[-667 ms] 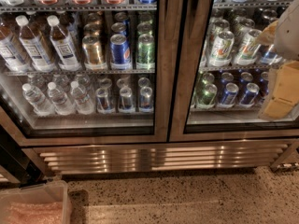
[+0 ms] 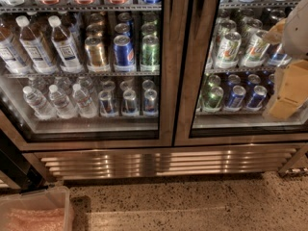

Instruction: Open left fridge door

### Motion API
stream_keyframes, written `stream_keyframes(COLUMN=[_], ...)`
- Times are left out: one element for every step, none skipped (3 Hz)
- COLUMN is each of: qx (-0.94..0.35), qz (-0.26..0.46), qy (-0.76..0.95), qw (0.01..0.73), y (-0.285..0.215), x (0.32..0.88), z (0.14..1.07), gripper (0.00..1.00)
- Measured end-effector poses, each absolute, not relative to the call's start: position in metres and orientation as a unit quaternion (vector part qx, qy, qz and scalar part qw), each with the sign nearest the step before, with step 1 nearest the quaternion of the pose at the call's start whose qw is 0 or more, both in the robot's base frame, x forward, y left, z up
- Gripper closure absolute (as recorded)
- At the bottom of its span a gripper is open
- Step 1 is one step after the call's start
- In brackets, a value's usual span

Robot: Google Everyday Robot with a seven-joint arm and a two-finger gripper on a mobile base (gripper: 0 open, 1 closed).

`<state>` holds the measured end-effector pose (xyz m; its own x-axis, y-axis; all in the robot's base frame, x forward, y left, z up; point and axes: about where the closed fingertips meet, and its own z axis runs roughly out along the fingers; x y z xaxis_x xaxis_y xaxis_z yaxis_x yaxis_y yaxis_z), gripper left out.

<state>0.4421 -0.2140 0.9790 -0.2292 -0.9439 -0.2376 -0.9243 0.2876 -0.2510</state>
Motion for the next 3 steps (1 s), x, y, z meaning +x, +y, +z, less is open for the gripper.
stream_keyframes(qx=[-0.579, -0.576, -0.576], qz=[0.002, 0.045, 0.048], qy=[0.786, 0.772, 0.771], qw=[0.217, 0.266, 0.269], y=[-0.2, -0.166, -0.164], x=[0.461, 0.489, 0.49], z=[0.988, 1.0, 1.001], gripper=[0.0, 0.0, 0.0])
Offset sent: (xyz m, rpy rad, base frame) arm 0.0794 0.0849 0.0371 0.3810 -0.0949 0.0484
